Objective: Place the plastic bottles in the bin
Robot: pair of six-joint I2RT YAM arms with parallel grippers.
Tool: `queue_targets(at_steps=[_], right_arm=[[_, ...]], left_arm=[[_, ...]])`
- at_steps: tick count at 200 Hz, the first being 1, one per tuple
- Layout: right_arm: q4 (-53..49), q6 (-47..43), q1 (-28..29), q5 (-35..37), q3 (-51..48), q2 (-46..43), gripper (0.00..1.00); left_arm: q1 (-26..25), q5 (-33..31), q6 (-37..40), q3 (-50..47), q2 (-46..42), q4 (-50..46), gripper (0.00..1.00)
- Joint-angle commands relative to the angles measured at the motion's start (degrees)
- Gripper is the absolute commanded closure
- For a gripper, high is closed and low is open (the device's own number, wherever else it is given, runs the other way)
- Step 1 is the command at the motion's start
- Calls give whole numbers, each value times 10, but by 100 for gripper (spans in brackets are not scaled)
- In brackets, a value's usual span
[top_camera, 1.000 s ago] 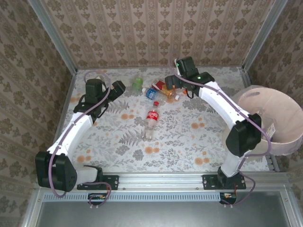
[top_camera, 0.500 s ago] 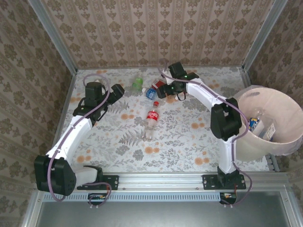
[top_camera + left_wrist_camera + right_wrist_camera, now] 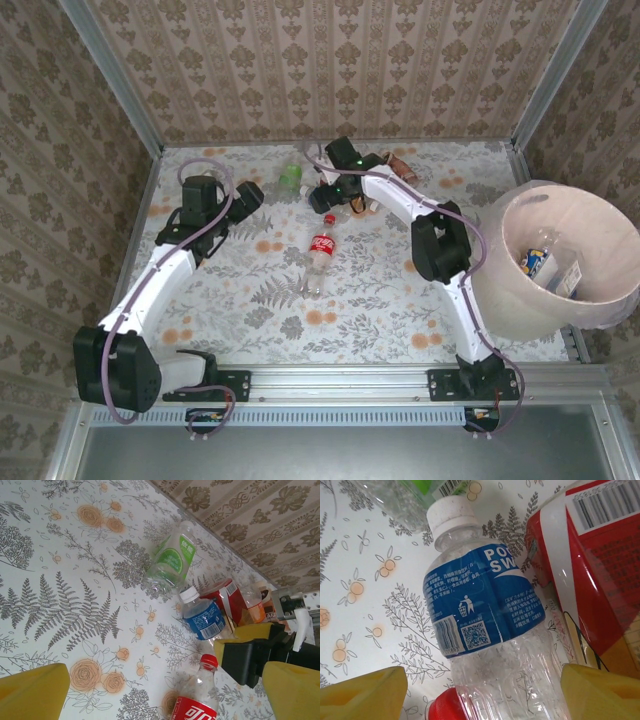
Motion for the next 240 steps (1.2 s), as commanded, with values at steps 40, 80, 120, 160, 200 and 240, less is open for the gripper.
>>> queue_targets(at_steps=[40,80,120,160,200,240], right_arm=[[-115,15,12,66,134,100,20],[-149,12,14,59,198,141,22],[-170,0,14,58,227,133,34],[-178,-28,14,60,220,79,42],[-142,-38,14,57,137,-6,44],[-51,-27,14,58,-23,-140,45]], left_arm=[[6,14,5,1,8,-8,0],[6,11,9,-4,9,-10,0],[6,12,13,0,17,-11,0],[6,19,13,5,26,-10,0],[7,21,9,6,30,-8,0],[8,24,6,9,34,-5,0]])
